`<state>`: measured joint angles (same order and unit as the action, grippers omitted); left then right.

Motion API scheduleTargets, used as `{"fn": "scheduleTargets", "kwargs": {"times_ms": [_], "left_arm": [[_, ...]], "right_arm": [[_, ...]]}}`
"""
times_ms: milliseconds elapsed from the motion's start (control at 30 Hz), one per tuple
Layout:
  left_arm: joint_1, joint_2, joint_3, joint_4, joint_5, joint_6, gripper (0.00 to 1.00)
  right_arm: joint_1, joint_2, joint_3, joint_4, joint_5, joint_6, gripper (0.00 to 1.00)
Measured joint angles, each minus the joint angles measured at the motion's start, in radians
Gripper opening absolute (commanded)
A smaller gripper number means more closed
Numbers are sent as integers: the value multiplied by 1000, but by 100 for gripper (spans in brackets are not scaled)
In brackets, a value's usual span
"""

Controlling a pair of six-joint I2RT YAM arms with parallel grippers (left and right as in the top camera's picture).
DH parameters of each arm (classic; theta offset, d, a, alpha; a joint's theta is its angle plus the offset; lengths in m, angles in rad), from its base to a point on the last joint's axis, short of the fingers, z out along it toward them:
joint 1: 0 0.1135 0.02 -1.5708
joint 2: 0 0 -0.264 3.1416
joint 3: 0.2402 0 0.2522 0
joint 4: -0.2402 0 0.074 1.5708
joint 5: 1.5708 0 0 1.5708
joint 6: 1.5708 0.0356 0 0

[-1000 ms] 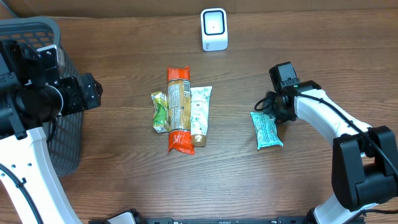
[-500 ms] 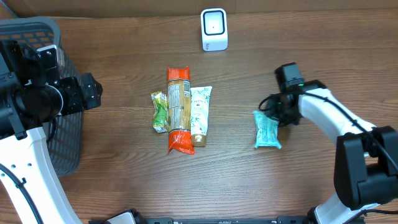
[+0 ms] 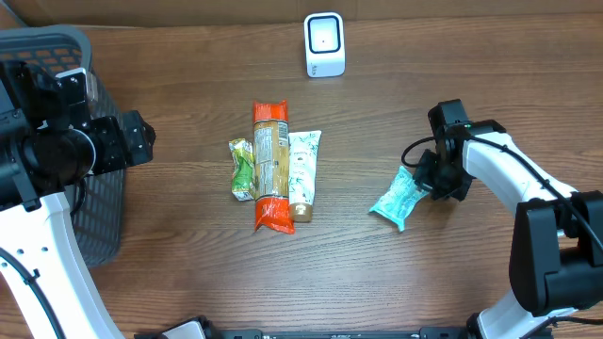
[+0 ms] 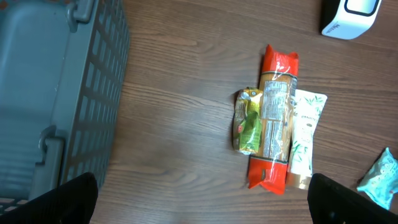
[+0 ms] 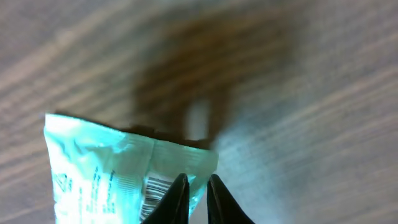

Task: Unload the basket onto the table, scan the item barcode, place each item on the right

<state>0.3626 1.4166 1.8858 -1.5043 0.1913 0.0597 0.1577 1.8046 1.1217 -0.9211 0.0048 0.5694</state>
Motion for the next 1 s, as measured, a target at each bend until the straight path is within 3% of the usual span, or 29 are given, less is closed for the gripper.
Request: {"fn": "scheduleTargets", "kwargs": {"times_ms": [567, 1000], "left_arm": [[0, 0, 0, 0, 0, 0, 99], [0, 0, 0, 0, 0, 0, 99]], "right_arm": [[-13, 0, 0, -149, -16, -5, 15], [-13, 0, 0, -152, -130, -72, 16]]}}
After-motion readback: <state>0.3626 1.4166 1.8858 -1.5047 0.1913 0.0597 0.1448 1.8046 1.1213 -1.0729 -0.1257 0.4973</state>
